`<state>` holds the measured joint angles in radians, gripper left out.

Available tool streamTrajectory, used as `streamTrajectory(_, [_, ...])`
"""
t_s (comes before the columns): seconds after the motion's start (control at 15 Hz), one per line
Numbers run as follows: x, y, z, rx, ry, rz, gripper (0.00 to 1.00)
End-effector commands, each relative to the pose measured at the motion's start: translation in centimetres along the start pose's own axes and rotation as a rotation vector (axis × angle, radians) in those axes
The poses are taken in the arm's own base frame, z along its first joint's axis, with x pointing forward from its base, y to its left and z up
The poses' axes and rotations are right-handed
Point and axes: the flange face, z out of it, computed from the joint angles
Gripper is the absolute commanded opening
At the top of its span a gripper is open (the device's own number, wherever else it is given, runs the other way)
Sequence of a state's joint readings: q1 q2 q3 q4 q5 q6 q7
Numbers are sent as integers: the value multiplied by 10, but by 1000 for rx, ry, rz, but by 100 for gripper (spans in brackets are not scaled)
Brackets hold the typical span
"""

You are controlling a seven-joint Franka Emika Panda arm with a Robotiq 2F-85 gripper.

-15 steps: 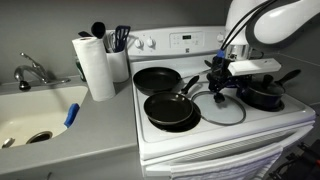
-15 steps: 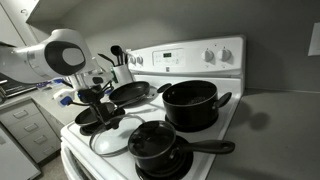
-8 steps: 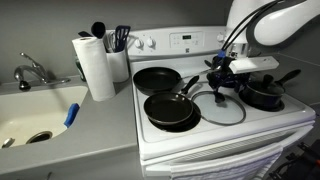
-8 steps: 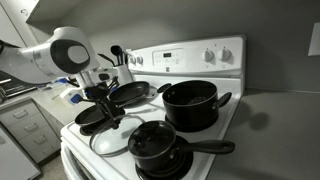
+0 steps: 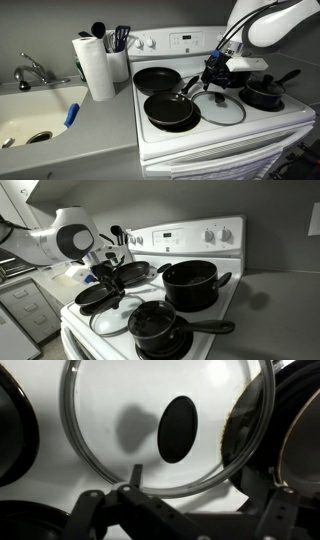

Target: Take the lid on the stove and put it on the big pot

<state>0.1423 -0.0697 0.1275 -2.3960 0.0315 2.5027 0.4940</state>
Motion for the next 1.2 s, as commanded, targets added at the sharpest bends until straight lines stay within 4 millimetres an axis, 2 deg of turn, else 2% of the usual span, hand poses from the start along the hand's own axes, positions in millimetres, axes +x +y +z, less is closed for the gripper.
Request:
streamTrajectory(0.0, [-11, 0, -10, -33, -52, 13, 100])
streamTrajectory(0.27, [-19, 3, -6, -40, -52, 23, 100])
streamTrajectory(0.67, [-22, 14, 29, 3, -60, 39, 100])
streamTrajectory(1.13, [-26, 15, 35, -10, -77, 40, 100])
